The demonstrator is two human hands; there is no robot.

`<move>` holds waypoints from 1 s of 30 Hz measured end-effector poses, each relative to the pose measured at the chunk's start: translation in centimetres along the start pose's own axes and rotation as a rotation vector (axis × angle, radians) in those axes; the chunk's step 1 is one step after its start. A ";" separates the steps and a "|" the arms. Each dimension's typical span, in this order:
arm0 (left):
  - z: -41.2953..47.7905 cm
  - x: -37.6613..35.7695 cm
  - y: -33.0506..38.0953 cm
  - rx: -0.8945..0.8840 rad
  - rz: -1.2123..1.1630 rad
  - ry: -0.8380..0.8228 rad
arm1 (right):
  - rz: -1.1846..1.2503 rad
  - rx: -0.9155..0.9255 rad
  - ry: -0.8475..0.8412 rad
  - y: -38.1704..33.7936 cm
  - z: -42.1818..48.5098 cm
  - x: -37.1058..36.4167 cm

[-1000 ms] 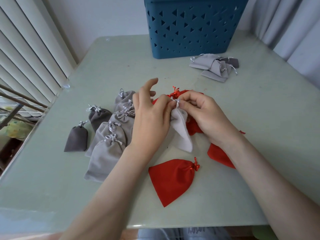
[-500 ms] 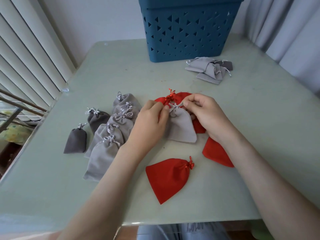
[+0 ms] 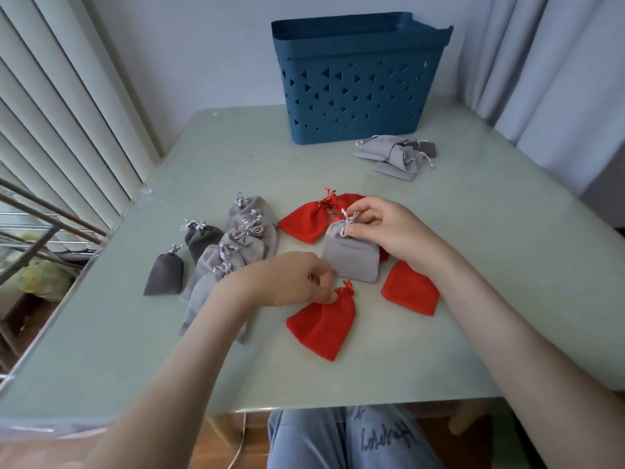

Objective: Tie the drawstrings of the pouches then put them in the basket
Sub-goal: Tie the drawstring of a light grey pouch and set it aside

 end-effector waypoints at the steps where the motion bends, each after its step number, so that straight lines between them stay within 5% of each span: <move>1: -0.2 0.5 -0.2 0.031 -0.015 0.051 | 0.011 0.002 0.004 0.0 -0.1 0.3; 7: -0.7 3.7 -3.2 0.314 0.332 0.326 | -0.024 0.014 -0.015 0.3 0.6 0.8; 12: 2.9 6.9 -1.4 0.302 0.307 0.584 | -0.051 -0.002 0.167 -0.2 3.0 3.4; 19: 11.2 8.5 -0.7 0.155 0.099 0.603 | -0.057 -0.139 0.497 1.6 9.5 8.6; 25: 15.1 8.9 -2.7 0.192 0.124 0.528 | -0.158 -0.128 0.623 1.0 16.1 9.6; 30: 16.5 8.9 -3.9 0.241 0.120 0.461 | -0.834 -0.093 0.537 0.3 19.7 7.5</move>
Point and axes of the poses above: each hand's wrist, its own z-axis towards the middle knuckle, its own x-axis out of the back of the hand, y = z × x, the point moved 5 cm from there along z, towards the middle knuckle, and after that the axes turned 13 degrees about -x, right-handed, at the moved point
